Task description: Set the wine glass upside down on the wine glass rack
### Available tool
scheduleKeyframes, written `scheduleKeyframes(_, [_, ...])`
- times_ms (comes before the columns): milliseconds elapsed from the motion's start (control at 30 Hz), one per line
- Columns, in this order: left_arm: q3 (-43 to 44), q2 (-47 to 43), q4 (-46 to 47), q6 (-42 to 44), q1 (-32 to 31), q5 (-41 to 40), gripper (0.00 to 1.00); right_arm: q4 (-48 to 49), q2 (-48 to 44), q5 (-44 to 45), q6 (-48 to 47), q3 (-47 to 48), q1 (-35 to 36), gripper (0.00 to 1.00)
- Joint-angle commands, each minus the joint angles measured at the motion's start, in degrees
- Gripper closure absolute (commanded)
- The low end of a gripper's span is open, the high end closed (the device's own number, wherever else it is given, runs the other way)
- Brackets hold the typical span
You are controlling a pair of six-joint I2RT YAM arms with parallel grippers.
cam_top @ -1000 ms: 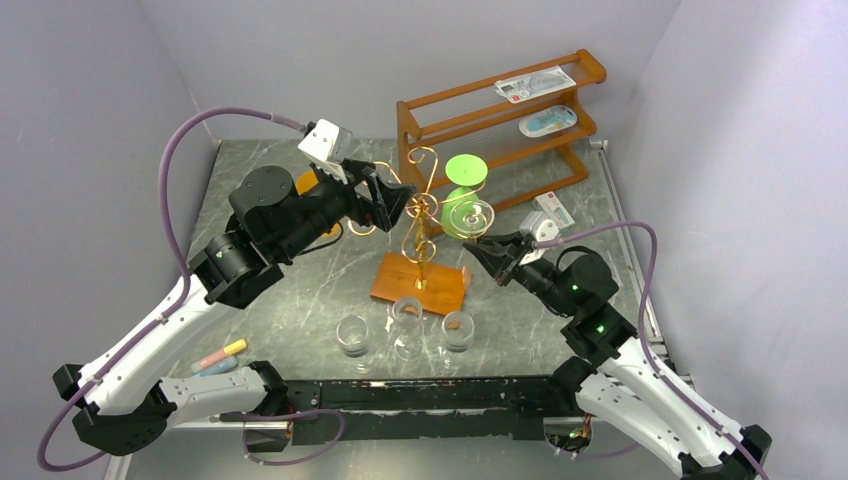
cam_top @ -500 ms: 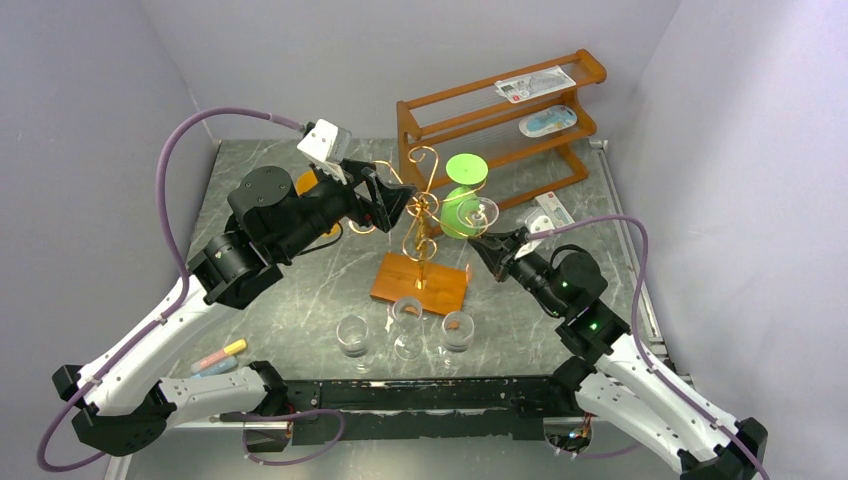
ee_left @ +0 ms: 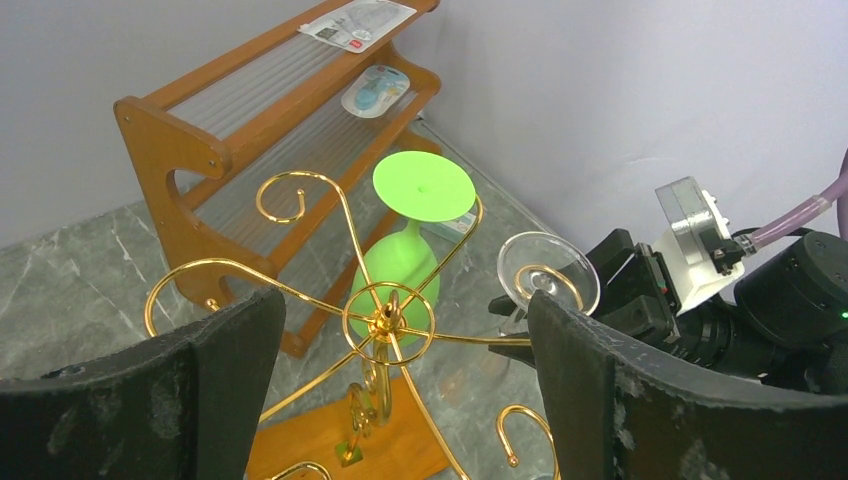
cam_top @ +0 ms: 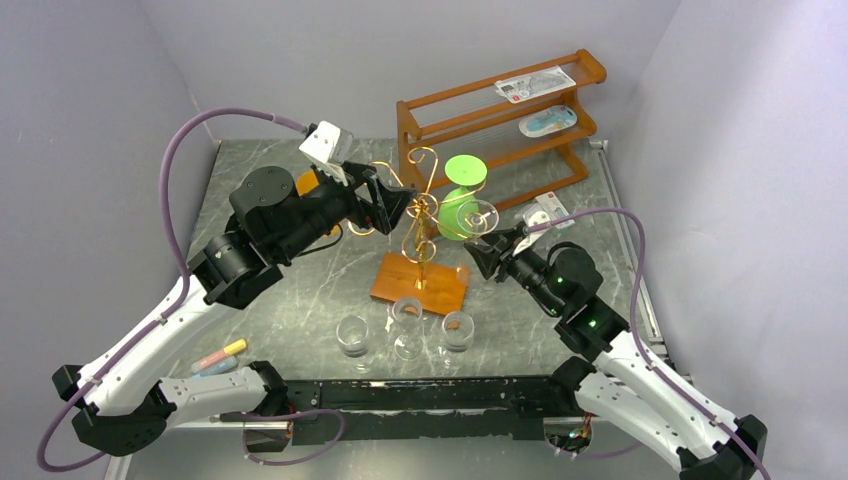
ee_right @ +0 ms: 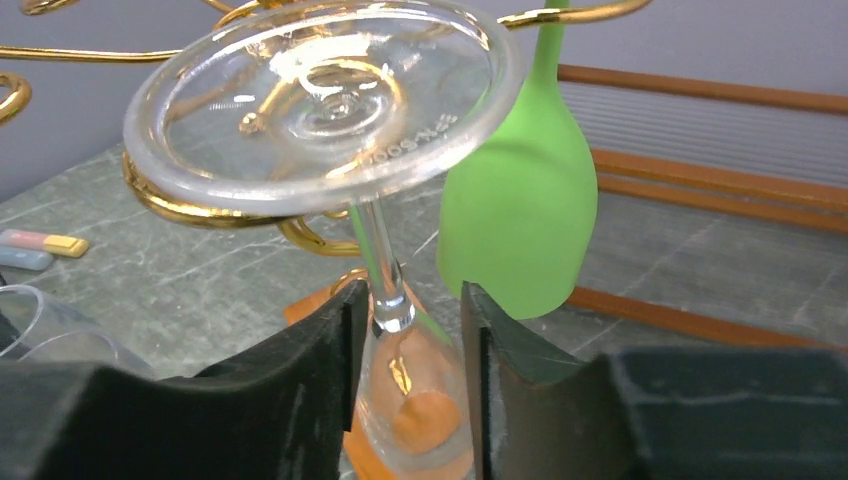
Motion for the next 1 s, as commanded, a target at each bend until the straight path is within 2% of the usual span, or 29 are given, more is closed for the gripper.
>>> scheduleKeyframes(0, [0.36,-1.01,-1.25,0.15,-0.23,1.0,0.05,-4.56,-2.59,1.18,3.97,2.79,-0.03,0.54])
scheduleKeyframes(167, [0.79,-1.3,-2.28,0.5,-0.24,1.58,0.04,-12.26,-6.64,2.19,8.88,4.9,0.02,0.49])
scheduleKeyframes(300, [0.78,-1.39,-2.32,0.51,-0.23,2.16,0.04,-20.87,-8.12,6.22,17.57,9.26,-0.1,0.46])
scheduleKeyframes(433, [-0.53,-2.09,-1.2,0.48,-0.27,1.85,0.04,-27.88,-8.15,2.75,21.58,13.14,-0.05,0.43])
scheduleKeyframes(633, [-2.43,-3.29,0.79,-0.22,-0.27,0.96,0.04,-44.66,-1.64,-3.8,24.83,20.24,-0.04,0.41])
scheduleKeyframes(967, [-5.32,-4.29,3.16,-0.78,-0.28,-1.66,0.04,-53.61,-3.99,-5.84,35.61,16.14,-0.05,0.34])
